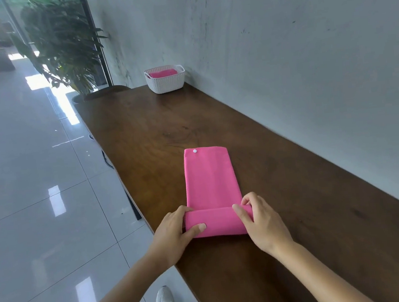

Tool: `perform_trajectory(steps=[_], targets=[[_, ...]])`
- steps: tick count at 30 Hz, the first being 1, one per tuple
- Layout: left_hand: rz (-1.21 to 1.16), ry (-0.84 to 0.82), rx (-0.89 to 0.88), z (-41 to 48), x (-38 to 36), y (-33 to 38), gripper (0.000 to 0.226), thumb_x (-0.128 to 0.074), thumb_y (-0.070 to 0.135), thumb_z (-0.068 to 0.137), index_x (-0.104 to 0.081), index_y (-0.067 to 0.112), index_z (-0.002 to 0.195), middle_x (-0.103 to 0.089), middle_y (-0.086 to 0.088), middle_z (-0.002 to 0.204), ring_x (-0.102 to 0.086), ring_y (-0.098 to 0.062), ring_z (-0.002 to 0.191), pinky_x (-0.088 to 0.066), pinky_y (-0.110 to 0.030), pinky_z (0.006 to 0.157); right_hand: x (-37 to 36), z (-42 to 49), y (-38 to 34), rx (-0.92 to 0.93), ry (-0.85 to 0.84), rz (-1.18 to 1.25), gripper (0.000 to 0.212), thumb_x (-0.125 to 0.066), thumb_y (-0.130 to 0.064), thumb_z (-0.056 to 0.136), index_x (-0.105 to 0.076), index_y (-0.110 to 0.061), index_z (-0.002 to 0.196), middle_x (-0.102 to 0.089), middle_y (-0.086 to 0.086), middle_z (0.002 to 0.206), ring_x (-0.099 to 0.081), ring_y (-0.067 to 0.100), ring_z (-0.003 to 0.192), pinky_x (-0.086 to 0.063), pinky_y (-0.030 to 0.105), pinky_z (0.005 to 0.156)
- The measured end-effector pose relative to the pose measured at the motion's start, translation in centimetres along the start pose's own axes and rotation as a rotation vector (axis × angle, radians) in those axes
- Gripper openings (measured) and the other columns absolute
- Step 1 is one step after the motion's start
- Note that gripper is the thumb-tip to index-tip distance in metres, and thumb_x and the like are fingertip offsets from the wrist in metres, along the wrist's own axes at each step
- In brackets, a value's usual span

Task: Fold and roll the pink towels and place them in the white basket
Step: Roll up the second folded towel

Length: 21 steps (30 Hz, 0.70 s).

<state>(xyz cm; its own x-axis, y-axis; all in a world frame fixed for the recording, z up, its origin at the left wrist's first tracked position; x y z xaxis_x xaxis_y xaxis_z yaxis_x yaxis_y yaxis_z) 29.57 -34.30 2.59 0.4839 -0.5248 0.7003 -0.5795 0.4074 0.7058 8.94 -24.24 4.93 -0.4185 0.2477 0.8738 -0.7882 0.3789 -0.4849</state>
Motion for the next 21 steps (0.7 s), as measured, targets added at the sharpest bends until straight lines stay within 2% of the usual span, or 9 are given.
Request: perform_trajectory(steps=[3, 6, 9, 12, 14, 16, 18, 21], targets=[[-0.045, -0.063, 0.037, 0.2, 0.8, -0.8, 0.062, -0.044, 0.078, 0.081, -0.049, 0.035, 0.125, -0.057, 0.017, 0.108, -0.055, -0.009, 0.101, -0.053, -0.027, 0.089, -1.1, -1.7, -0.3, 0.063, -0.043, 0.074, 0.045, -0.027, -0.072, 0.094, -0.04, -0.037, 0.12, -0.048, -0.015, 0.124, -0.056, 0.0, 0.095, -0.047, 0.016, 0.06], [-0.203, -0.14, 0.131, 0.5, 0.5, -1.8, 0.058, -0.052, 0.072, 0.082, -0.054, 0.03, 0.122, -0.062, 0.012, 0.11, -0.063, -0.012, 0.099, -0.059, -0.031, 0.086, -1.8, -2.3, -0.4, 0.13, -0.045, 0.033, 0.058, -0.029, -0.075, 0.093, -0.041, -0.036, 0.133, -0.036, -0.02, 0.132, -0.055, 0.0, 0.104, -0.048, 0.013, 0.066], [-0.286, -0.165, 0.186, 1.3, 0.7, -2.2, 0.049, -0.058, 0.067, 0.084, -0.059, 0.026, 0.111, -0.067, 0.006, 0.107, -0.067, -0.013, 0.096, -0.06, -0.031, 0.084, -1.8, -1.9, -0.8, 0.162, -0.007, 0.052, 0.059, -0.031, -0.077, 0.092, -0.046, -0.035, 0.129, -0.035, -0.022, 0.126, -0.055, -0.003, 0.103, -0.047, 0.011, 0.069], [-0.238, -0.162, 0.211, 1.9, 0.8, -2.3, 0.047, -0.055, 0.066, 0.089, -0.06, 0.025, 0.11, -0.068, 0.008, 0.104, -0.068, -0.011, 0.093, -0.059, -0.026, 0.079, -2.0, -0.8, -0.4, 0.093, -0.03, 0.098, 0.057, -0.03, -0.076, 0.092, -0.051, -0.034, 0.123, -0.041, -0.021, 0.12, -0.056, 0.0, 0.101, -0.055, 0.02, 0.075], [-0.145, -0.094, 0.217, 2.0, 1.2, -2.2, 0.055, -0.047, 0.074, 0.087, -0.059, 0.027, 0.113, -0.067, 0.01, 0.103, -0.066, -0.01, 0.093, -0.06, -0.029, 0.081, -2.2, 0.2, -0.4, 0.052, -0.078, 0.091, 0.057, -0.027, -0.077, 0.091, -0.051, -0.034, 0.119, -0.045, -0.018, 0.119, -0.057, 0.003, 0.098, -0.057, 0.024, 0.074], [-0.001, 0.029, 0.188, 2.1, 2.0, -2.0, 0.058, -0.041, 0.077, 0.086, -0.057, 0.03, 0.115, -0.062, 0.012, 0.108, -0.06, -0.01, 0.1, -0.057, -0.035, 0.088, -2.4, 0.9, -0.5, 0.023, -0.13, 0.077, 0.057, -0.025, -0.078, 0.09, -0.051, -0.033, 0.113, -0.049, -0.015, 0.115, -0.056, 0.002, 0.094, -0.054, 0.022, 0.07], [0.052, 0.159, 0.126, 2.1, 2.9, -1.6, 0.048, -0.044, 0.069, 0.093, -0.055, 0.033, 0.122, -0.052, 0.013, 0.12, -0.049, -0.011, 0.111, -0.05, -0.037, 0.099, -2.5, 1.6, -0.6, -0.007, -0.17, 0.089, 0.059, -0.024, -0.08, 0.09, -0.052, -0.032, 0.108, -0.054, -0.013, 0.111, -0.057, 0.003, 0.093, -0.052, 0.024, 0.073], [-0.008, 0.261, -0.014, 1.8, 3.5, -0.7, 0.03, -0.049, 0.054, 0.098, -0.057, 0.036, 0.12, -0.051, 0.016, 0.123, -0.047, -0.007, 0.112, -0.049, -0.035, 0.099, -2.8, 2.8, -0.8, -0.057, -0.25, 0.098, 0.065, -0.025, -0.082, 0.088, -0.053, -0.028, 0.108, -0.058, -0.009, 0.112, -0.057, 0.007, 0.097, -0.048, 0.028, 0.074]])
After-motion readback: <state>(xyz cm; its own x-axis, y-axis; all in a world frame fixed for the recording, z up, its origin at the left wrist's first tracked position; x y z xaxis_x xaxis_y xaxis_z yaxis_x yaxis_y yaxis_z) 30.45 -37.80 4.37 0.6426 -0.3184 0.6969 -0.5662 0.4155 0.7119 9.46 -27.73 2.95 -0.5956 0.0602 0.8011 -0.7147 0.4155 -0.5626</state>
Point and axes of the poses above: each hand's wrist, its own z-axis towards the middle knuckle, its own x-axis out of the back of the hand, y = z × x, the point moved 10 cm from there along z, towards the middle knuckle
